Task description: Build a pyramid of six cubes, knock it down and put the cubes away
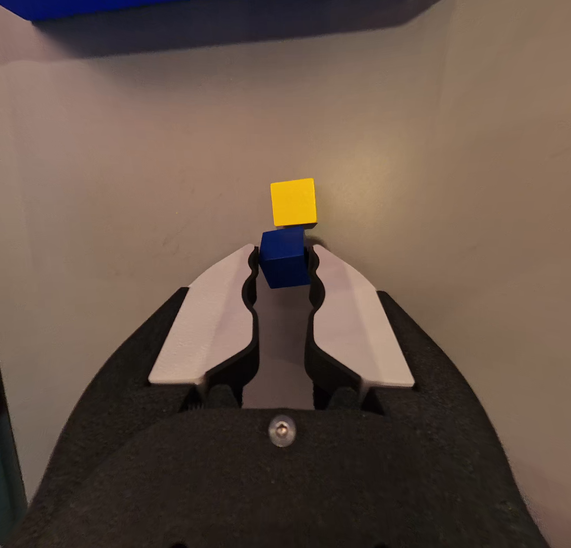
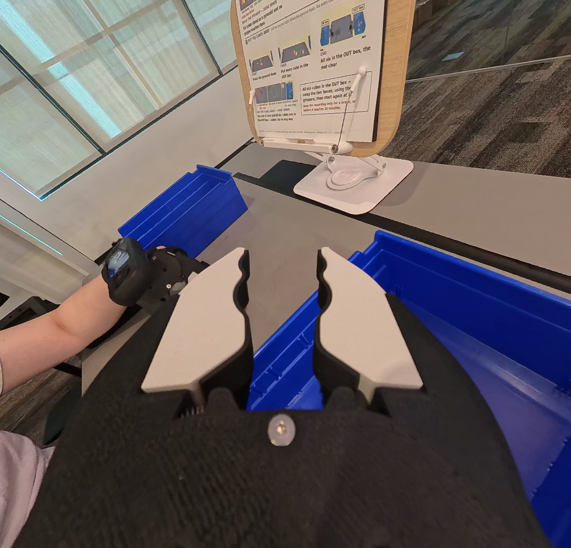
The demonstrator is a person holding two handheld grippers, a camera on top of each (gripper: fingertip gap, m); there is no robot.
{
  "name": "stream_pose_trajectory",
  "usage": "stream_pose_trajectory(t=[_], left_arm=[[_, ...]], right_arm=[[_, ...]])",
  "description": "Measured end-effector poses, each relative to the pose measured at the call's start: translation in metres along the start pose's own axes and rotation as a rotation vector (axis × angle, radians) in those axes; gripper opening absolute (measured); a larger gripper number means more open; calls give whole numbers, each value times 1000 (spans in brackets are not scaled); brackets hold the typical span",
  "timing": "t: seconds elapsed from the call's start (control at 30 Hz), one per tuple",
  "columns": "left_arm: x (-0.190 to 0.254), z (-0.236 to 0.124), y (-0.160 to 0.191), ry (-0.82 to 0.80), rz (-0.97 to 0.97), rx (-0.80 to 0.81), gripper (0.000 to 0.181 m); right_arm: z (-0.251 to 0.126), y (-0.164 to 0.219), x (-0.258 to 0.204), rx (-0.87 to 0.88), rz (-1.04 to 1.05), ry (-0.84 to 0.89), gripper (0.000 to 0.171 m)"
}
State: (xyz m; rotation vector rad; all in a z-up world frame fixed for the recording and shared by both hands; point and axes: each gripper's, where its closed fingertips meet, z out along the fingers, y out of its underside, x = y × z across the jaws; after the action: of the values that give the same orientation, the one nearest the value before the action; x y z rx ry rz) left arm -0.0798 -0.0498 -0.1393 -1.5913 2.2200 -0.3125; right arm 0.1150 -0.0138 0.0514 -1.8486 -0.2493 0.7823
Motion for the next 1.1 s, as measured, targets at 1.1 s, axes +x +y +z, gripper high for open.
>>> stream_pose_trajectory(t=[1.1], left_arm=[[6, 9, 16, 35, -10, -7, 28]], right_arm=[[-11, -1, 4, 14, 14, -9, 42]])
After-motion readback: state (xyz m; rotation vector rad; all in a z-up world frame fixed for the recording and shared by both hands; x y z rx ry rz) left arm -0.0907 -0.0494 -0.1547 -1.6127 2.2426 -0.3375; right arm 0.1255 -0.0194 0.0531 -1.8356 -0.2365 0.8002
